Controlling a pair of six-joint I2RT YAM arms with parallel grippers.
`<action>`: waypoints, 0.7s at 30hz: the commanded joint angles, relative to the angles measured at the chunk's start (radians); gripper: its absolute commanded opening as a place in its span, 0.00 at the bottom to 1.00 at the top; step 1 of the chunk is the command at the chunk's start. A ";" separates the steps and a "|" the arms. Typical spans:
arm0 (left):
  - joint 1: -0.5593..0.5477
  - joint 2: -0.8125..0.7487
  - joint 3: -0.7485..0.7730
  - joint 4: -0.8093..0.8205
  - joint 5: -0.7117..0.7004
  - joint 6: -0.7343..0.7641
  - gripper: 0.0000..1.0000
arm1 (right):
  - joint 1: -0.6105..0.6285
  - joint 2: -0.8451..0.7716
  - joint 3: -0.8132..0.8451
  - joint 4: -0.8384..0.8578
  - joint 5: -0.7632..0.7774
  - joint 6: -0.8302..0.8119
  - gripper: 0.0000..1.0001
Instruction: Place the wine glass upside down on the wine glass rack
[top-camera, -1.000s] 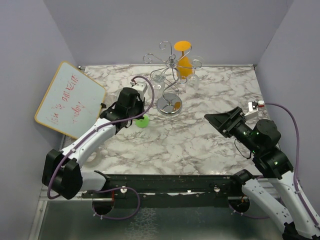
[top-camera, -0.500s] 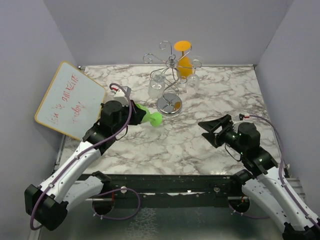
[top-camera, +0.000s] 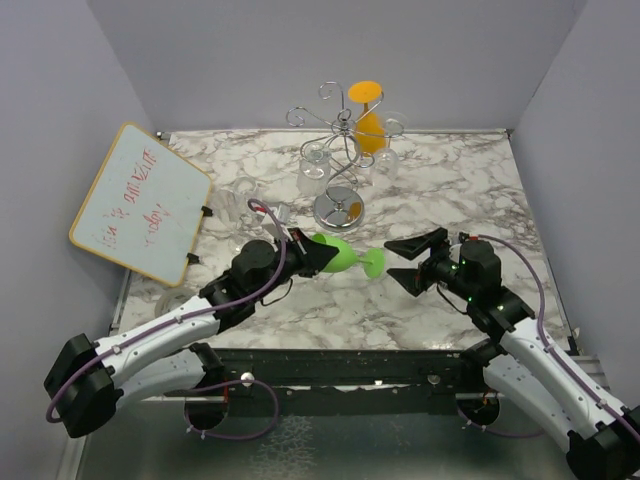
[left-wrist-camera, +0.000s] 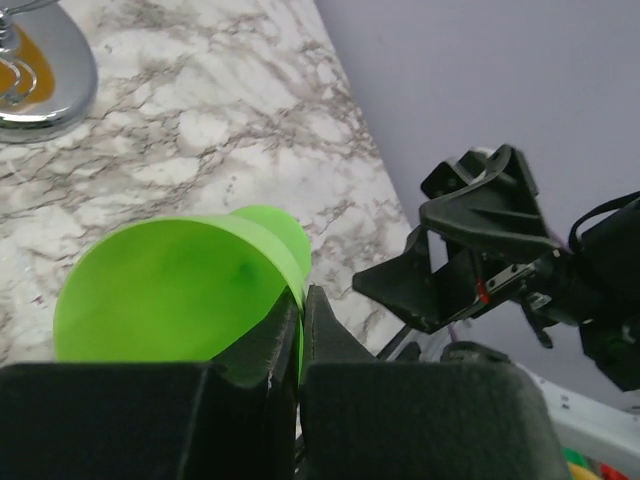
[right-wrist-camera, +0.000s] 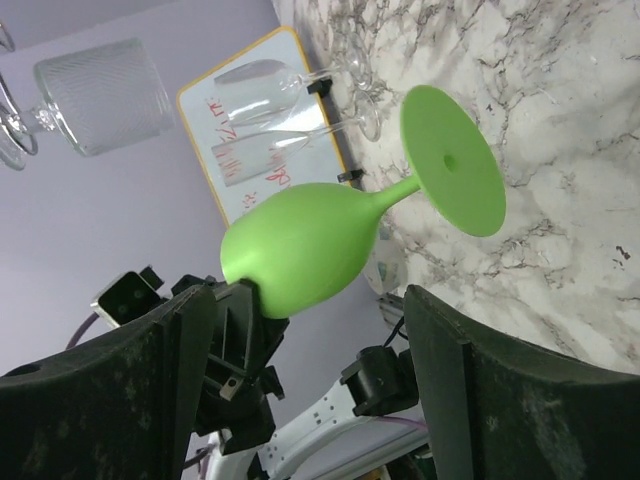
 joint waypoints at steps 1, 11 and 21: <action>-0.096 0.016 -0.019 0.208 -0.221 -0.068 0.00 | 0.005 0.002 0.032 -0.006 0.002 0.069 0.80; -0.176 0.045 -0.039 0.340 -0.443 -0.046 0.00 | 0.006 0.113 0.090 -0.005 0.083 0.082 0.71; -0.178 0.100 -0.005 0.348 -0.456 -0.030 0.00 | 0.042 0.316 0.198 0.089 0.126 0.118 0.64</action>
